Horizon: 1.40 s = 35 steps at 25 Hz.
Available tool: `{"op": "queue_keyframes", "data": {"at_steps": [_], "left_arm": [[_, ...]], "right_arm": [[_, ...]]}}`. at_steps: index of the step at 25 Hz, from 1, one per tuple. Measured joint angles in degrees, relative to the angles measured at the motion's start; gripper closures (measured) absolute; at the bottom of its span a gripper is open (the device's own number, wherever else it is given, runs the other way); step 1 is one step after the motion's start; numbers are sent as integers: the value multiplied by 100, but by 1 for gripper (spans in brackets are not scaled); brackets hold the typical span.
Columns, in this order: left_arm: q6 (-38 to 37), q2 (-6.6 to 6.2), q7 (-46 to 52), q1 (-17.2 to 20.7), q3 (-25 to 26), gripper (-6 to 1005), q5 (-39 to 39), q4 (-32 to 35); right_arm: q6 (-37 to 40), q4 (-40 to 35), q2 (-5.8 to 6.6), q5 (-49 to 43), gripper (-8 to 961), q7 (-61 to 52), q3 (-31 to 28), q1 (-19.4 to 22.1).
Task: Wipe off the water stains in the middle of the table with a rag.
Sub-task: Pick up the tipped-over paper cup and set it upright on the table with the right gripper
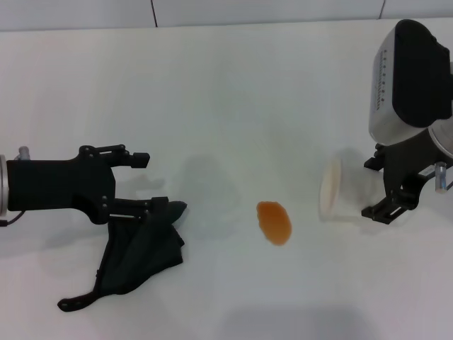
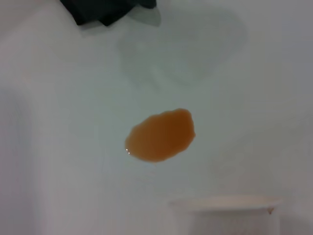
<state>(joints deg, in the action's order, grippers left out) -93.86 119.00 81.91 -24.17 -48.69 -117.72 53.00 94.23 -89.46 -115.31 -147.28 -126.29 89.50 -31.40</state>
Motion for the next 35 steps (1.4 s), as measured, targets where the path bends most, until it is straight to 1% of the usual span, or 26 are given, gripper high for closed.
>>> {"op": "queue_keyframes", "data": {"at_steps": [6, 11, 16, 21, 24, 26, 35], "left_arm": [[0, 0, 0, 8, 0, 137, -4, 0], [-1, 0, 0, 10, 0, 137, -6, 0], [8, 0, -2, 6, 0, 137, -6, 0], [37, 0, -6, -9, -7, 137, 17, 0], [34, 4, -4, -37, -9, 137, 30, 0], [31, 9, -3, -47, -9, 137, 33, 0], [7, 18, 0, -91, -9, 137, 40, -65]], "right_arm": [[17, -40, 0, -6, 173, -9, -310, 24], [20, -269, 3, 130, 174, 33, -963, 216], [-77, -303, 11, 646, 173, 329, -1561, 485], [-291, -167, 14, 1470, 174, 863, -2087, 864], [-547, -5, 12, 1907, 174, 1221, -2222, 1098], [-755, 245, 7, 2165, 174, 1517, -2242, 1235], [-1319, 1651, 9, 3292, 176, 2654, -2312, 1277]]}}
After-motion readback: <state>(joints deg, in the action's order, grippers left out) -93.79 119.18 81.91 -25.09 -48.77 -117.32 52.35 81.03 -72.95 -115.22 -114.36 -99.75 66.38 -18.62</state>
